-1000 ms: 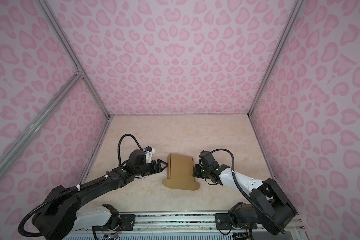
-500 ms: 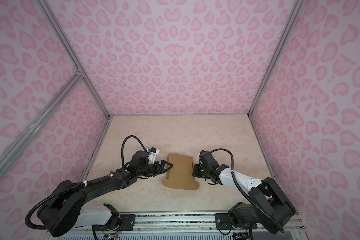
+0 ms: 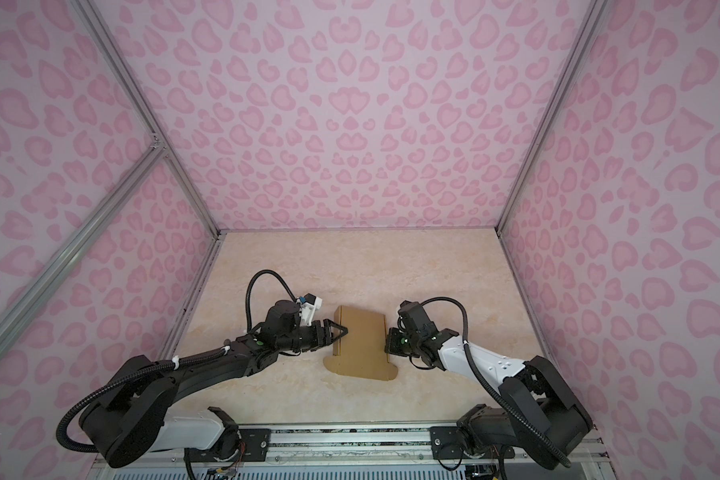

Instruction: Fold the paper box

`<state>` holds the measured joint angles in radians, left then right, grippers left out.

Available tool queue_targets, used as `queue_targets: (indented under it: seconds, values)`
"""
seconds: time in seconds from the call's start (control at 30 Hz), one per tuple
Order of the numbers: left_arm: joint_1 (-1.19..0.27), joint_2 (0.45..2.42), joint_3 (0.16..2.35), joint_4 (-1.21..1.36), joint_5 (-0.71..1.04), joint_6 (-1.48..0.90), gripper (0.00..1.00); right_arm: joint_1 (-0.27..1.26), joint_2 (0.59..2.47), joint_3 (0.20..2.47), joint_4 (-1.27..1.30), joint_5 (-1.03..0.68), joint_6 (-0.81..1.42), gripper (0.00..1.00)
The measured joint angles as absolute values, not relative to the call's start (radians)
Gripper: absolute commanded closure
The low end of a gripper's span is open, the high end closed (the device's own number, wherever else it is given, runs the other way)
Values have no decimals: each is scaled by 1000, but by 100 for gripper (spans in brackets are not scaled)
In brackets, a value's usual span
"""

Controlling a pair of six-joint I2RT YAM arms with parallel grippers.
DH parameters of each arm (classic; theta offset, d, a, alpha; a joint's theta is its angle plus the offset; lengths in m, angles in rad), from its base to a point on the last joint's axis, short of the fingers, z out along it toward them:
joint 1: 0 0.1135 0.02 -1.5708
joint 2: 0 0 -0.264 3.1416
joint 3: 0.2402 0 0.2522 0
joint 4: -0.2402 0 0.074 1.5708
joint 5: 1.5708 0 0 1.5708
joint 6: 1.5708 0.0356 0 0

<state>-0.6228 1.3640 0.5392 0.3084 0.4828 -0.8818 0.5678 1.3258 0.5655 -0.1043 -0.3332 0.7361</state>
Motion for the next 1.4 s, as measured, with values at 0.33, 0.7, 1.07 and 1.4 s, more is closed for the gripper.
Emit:
queue_targets:
  seconds: [0.33, 0.7, 1.07, 1.4]
  values:
    - [-626, 1372, 542, 316, 484, -888, 37, 569, 1325, 566, -110, -333, 740, 96]
    - [-625, 1370, 545, 315, 488, -888, 49, 569, 1301, 580, -139, -313, 738, 92]
    - [-588, 1344, 546, 304, 487, -888, 50, 560, 1233, 600, -212, -295, 716, 59]
    - [-543, 1283, 572, 278, 461, -962, 50, 522, 1021, 624, -244, -290, 731, 27]
